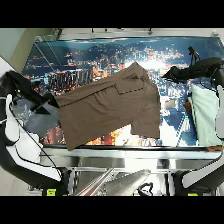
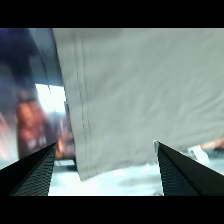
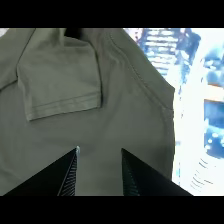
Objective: Fold the shirts.
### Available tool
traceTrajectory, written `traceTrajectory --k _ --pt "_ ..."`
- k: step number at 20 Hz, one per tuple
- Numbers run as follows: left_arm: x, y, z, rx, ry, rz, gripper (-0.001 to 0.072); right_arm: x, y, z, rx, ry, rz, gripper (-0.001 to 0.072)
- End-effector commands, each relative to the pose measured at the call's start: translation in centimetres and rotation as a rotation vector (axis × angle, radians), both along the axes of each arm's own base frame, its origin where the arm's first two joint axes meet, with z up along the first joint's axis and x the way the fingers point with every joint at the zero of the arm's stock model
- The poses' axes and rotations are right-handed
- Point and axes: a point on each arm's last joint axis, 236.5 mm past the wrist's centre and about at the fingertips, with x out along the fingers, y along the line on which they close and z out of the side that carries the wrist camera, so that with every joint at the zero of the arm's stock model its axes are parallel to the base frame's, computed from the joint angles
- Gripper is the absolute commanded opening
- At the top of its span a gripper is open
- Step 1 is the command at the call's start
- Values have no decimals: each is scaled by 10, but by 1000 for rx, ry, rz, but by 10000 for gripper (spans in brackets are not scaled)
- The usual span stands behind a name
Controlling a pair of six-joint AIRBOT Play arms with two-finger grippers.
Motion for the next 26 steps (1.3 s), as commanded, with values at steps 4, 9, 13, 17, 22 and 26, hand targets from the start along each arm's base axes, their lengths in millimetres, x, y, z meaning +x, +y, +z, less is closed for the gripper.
traceTrajectory --k 4,9,13,17,22,26 --pt "-133 -56 -45 -46 156 83 711 0 -38 -1 9 11 -64 326" --pt "-170 -96 -62 -118 120 171 711 0 -43 -1 -2 -5 -56 326" --pt "-185 -102 -74 -105 104 199 710 0 -44 -1 -5 -10 -51 326" --pt "-177 -99 -68 -89 55 198 708 0 -45 -1 -7 -11 -51 326" --pt "-149 -73 -30 -18 -38 125 603 -2 -45 -1 -5 -7 -46 326" --pt "-156 -51 -26 68 -10 73 602 -2 -45 -1 -5 -7 -46 326"
